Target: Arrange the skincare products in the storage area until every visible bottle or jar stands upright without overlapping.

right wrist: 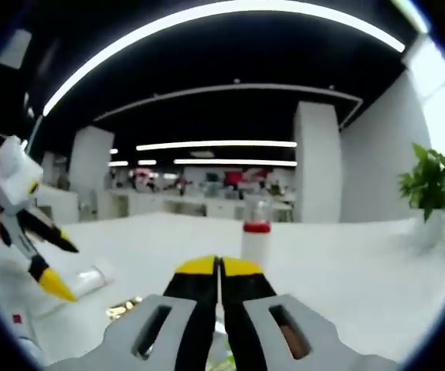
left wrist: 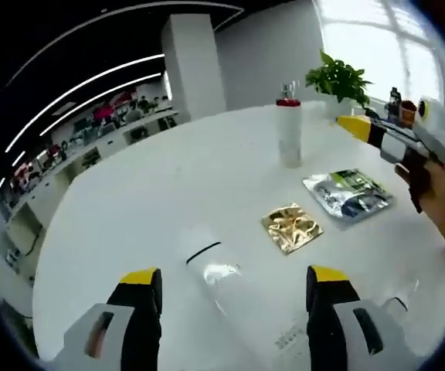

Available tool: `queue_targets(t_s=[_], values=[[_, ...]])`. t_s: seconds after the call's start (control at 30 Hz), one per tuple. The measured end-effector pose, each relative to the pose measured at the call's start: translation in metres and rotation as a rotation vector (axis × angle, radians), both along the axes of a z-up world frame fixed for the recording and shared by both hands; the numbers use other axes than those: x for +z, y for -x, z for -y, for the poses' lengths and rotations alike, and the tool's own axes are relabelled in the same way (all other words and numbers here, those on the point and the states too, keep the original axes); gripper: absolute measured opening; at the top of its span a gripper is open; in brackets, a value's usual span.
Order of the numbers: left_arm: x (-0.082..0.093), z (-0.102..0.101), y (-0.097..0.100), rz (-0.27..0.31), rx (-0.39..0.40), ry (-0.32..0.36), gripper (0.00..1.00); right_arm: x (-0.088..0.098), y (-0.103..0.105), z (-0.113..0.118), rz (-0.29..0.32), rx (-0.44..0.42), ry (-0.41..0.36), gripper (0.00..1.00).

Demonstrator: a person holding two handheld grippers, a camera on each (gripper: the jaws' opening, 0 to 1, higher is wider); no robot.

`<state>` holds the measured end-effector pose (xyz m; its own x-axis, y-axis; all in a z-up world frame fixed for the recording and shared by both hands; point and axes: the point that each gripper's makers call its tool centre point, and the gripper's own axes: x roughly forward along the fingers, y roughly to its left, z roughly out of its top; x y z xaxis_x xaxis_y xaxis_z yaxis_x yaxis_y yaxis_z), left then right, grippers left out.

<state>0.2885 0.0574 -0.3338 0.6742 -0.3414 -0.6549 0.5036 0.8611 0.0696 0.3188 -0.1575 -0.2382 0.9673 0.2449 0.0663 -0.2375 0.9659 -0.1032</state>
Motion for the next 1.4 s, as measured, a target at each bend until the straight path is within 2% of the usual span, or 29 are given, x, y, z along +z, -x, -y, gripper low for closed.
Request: queue_targets(t_s=[0.1,0.17,0.4,0.47,0.57,0.6,0.73,1.0,1.1,1.17,1.23,1.4], values=[[-0.003,-0.001,-0.014,-0.024,-0.002,-0.029,0.79,0.0,0.0,0.002,-0.004,-0.004,-0.002,0.0],[-0.006,0.002,-0.012,-0.044,-0.033,-0.066,0.78,0.001,0.0,0.003,-0.003,-0.005,-0.012,0.0],[-0.012,0.008,-0.028,-0.078,-0.029,-0.111,0.76,0.003,0.001,0.006,0.002,-0.007,-0.028,0.0],[-0.019,0.012,-0.022,-0.118,-0.025,-0.115,0.76,0.004,0.001,0.007,0.002,-0.009,-0.036,0.0],[-0.023,0.011,-0.02,-0.142,-0.02,-0.125,0.73,0.003,0.001,0.007,-0.001,-0.007,-0.047,0.0],[-0.021,0.013,-0.022,-0.147,-0.025,-0.098,0.7,0.003,0.001,0.007,-0.001,-0.006,-0.048,0.0],[-0.024,0.013,-0.022,-0.163,-0.015,-0.095,0.65,0.001,0.002,0.005,-0.01,-0.001,-0.042,0.0],[-0.03,0.018,-0.019,-0.259,0.018,-0.032,0.57,-0.002,0.001,0.005,-0.023,0.003,-0.045,0.0],[-0.029,0.018,-0.024,-0.252,0.013,-0.028,0.49,-0.003,0.001,0.003,-0.027,0.008,-0.04,0.0],[-0.029,0.019,-0.023,-0.247,0.011,-0.028,0.4,-0.004,0.002,0.001,-0.031,0.011,-0.035,0.0],[-0.029,0.022,-0.023,-0.247,0.006,-0.019,0.39,-0.005,0.001,0.001,-0.035,0.013,-0.032,0.0],[-0.024,0.024,-0.017,-0.224,-0.019,-0.047,0.34,-0.008,-0.001,-0.003,-0.052,0.022,-0.006,0.0]])
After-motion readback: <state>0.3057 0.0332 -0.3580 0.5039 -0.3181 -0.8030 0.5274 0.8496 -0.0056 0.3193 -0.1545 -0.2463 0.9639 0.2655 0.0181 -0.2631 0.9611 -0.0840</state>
